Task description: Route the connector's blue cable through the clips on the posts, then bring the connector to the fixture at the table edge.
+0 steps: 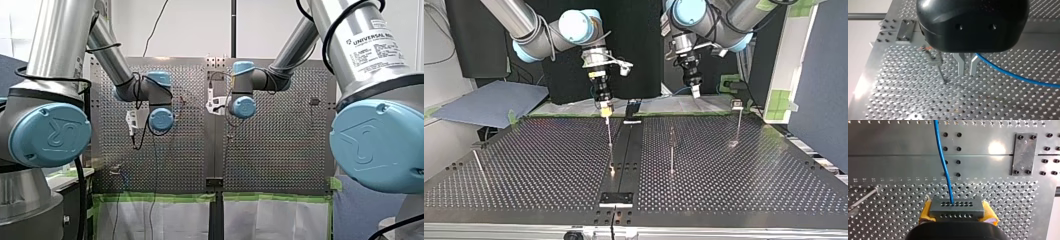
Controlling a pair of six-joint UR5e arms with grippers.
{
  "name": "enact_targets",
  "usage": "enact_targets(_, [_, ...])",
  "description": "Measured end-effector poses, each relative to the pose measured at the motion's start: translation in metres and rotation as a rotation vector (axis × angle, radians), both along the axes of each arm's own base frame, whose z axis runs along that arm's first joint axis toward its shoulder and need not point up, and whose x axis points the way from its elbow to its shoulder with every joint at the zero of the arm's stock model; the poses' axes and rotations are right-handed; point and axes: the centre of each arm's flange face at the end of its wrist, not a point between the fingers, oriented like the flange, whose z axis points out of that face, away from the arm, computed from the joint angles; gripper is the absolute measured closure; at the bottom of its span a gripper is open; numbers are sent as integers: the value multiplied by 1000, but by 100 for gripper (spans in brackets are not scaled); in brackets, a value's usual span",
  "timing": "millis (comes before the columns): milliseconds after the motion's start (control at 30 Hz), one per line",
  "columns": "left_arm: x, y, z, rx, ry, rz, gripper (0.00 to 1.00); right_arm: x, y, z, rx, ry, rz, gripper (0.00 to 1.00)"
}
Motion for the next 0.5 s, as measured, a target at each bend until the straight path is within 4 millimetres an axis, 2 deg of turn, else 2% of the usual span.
enact_targets(200, [16,0,16,1,-3,1,87,-1,-10,9,-3,-1,-5,100])
enact_targets(500, [37,3,29,11,-1,-28,87,0,-23,22,-13,-6,8,100])
